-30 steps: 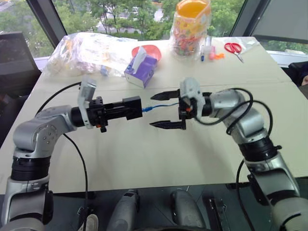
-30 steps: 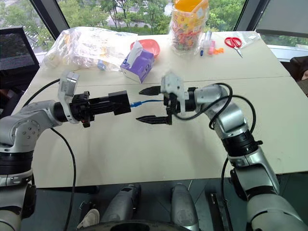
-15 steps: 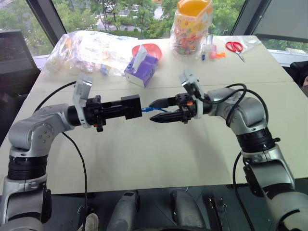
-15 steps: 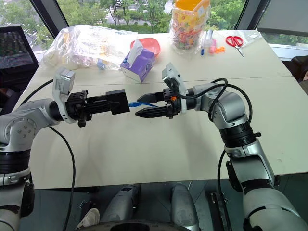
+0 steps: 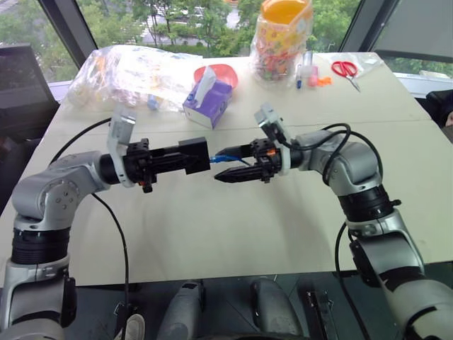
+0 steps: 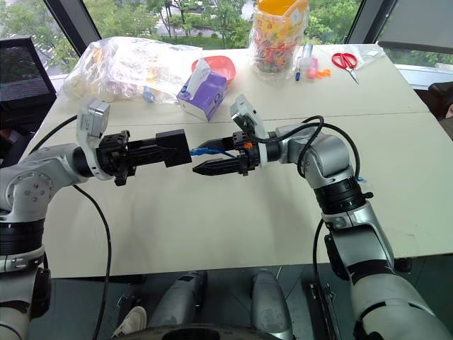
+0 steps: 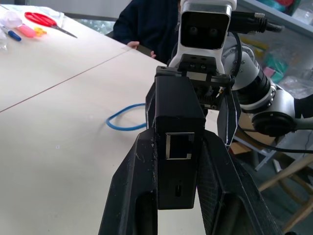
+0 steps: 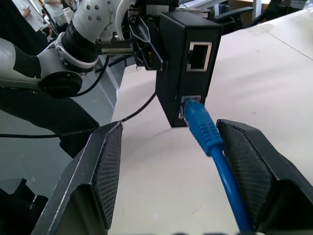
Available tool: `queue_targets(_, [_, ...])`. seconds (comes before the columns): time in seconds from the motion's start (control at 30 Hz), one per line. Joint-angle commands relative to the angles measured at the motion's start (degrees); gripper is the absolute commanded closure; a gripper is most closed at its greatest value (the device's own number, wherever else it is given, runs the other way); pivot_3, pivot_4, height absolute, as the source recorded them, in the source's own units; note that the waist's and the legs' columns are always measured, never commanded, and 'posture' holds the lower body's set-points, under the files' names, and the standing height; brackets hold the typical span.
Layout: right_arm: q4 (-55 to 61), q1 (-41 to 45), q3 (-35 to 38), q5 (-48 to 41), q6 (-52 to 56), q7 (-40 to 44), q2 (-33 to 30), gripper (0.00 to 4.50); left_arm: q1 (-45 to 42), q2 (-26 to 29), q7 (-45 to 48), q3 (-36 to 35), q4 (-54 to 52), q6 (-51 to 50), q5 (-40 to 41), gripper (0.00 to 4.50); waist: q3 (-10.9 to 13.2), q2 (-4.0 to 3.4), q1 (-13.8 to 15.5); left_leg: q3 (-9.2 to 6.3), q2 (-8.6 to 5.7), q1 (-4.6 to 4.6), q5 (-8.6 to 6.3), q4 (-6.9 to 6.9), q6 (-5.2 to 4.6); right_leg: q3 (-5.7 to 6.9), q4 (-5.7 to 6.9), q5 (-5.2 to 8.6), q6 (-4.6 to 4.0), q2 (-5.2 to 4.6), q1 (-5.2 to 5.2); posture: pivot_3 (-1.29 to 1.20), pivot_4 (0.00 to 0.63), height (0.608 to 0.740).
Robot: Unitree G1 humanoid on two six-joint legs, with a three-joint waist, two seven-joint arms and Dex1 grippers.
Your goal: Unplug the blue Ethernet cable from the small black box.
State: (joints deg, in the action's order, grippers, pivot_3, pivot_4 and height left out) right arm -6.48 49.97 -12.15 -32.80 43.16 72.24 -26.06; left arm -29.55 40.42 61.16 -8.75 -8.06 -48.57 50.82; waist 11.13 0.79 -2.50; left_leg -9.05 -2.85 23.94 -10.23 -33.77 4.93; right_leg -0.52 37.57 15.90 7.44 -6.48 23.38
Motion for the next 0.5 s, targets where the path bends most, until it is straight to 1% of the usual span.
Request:
queue_targets(0.03, [0.32, 1.80, 0.70, -0.15, -0.80, 0.90, 0.60, 1.85, -0.89, 0.32, 0.02, -1.76, -2.14, -0.03, 1.77, 4.03, 0.00, 0.00, 0.00, 0.00, 0.00, 0.00, 0.00, 0.00, 0.00, 0.00, 0.00, 0.00, 0.00, 0.00, 0.00, 0.00, 0.150, 0.726])
queue_targets(0.1, [-0.06, 2.05, 0.73, 0.12, -1.07, 1.05, 0.80, 2.59, -0.53, 0.44, -0.07, -1.68, -2.56, -0.04, 1.81, 4.03, 0.00, 0.00, 0.00, 0.00, 0.00, 0.00, 0.00, 0.00, 0.00, 0.00, 0.00, 0.00, 0.00, 0.00, 0.00, 0.00, 0.150, 0.726])
queue_targets(0.13, [-0.18, 2.14, 0.67, 0.29, -1.20, 1.17, 0.85, 3.12, -0.35, 0.51, -0.13, -1.65, -2.76, -0.09, 1.88, 4.03, 0.00, 0.00, 0.00, 0.00, 0.00, 0.00, 0.00, 0.00, 0.00, 0.00, 0.00, 0.00, 0.00, 0.00, 0.00, 0.00, 0.150, 0.726])
queue_targets(0.5, [-0.33, 2.47, 0.55, 0.68, -0.38, 2.47, 0.92, 3.12, 1.20, 1.36, 0.79, -0.91, -3.82, 0.43, 1.30, 4.03, 0.00, 0.00, -0.04, 0.00, 0.00, 0.00, 0.00, 0.00, 0.00, 0.00, 0.00, -0.01, 0.01, 0.01, 0.00, 0.00, 0.150, 0.726])
